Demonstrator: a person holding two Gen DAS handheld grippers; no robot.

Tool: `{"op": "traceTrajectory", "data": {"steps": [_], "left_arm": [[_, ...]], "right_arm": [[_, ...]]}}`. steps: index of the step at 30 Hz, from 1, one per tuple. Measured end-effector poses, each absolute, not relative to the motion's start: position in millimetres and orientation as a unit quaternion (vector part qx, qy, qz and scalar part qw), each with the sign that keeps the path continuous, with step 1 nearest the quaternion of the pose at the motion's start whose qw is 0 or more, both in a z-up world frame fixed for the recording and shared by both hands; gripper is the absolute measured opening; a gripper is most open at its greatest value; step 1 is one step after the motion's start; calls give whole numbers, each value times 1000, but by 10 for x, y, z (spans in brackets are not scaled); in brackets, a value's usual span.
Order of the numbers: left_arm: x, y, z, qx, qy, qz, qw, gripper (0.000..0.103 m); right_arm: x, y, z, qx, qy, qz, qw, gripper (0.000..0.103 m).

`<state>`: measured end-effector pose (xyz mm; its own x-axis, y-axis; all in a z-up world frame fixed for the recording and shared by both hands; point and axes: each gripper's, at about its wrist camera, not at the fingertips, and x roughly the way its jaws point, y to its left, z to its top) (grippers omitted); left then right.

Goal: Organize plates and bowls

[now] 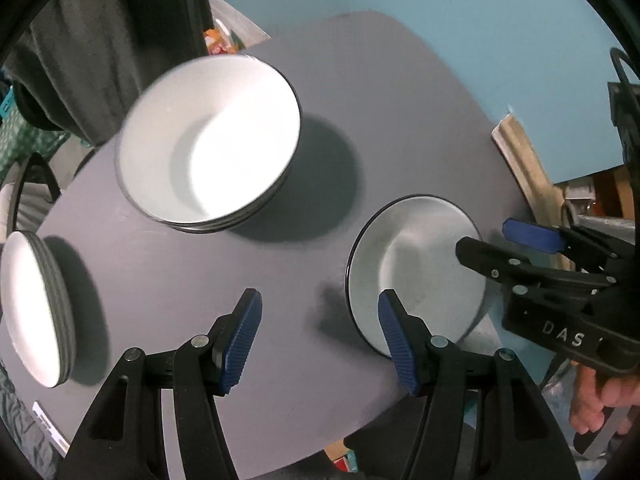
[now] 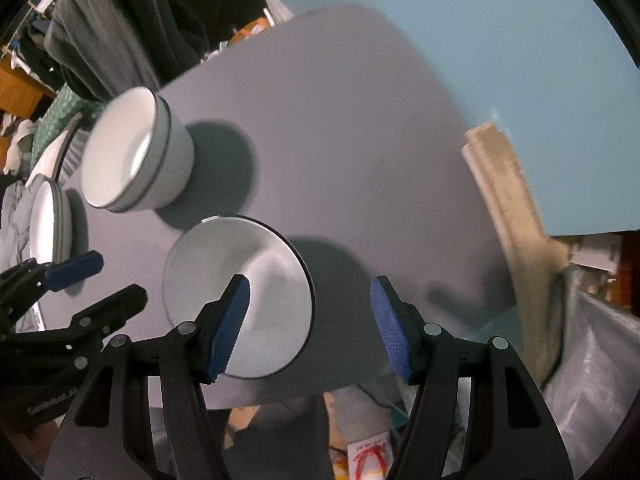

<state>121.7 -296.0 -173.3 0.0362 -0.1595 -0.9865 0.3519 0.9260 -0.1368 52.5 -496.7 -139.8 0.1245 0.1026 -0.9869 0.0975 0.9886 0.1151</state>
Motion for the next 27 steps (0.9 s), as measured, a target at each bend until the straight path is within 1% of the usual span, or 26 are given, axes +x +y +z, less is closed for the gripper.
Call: {"op": "traceTrajectory", "data": {"steps": [4,12,15,16,17,18,19,20,23,25,26,27], "left_arm": [[1208,-3010,-1914,76,679,-179,708,62],[1201,-3029,-2172,75,693,-167,697,62],[1220,-2999,-2225,64,696,-164,696,62],[1226,-2990,-2246,63,699,-160,694,60],[1231,-2979,-2260,59,701,-161,692,58],[1237,-2974,-2269,56,703,-162,691,54],[1243,-2971,-2280,55,704,-162,689,48],[1264,-2955,-2287,55,705,-162,688,45],[1262,-2960,-2290,41,710,-171,682,35],[1258,-2961,-2288,36,710,-179,680,24],[1245,-2976,-2279,35,708,-185,680,20],[1238,-3009,-2280,34,707,-189,681,13]], "right_arm": [[548,-4973,-1603,58,669,5,741,63],[563,-4941,-1770,46,675,21,736,63],[566,-4917,-1818,39,676,23,735,60],[577,-4912,-1839,38,677,26,734,56],[582,-4903,-1850,38,678,27,733,53],[582,-4895,-1866,35,681,28,731,52],[588,-4888,-1882,33,683,29,729,47],[588,-4883,-1896,32,684,31,728,42],[587,-4886,-1903,30,685,33,727,32],[586,-4876,-1896,30,686,36,726,26],[582,-4877,-1891,31,686,38,726,22],[578,-4870,-1887,32,686,40,725,19]]}}
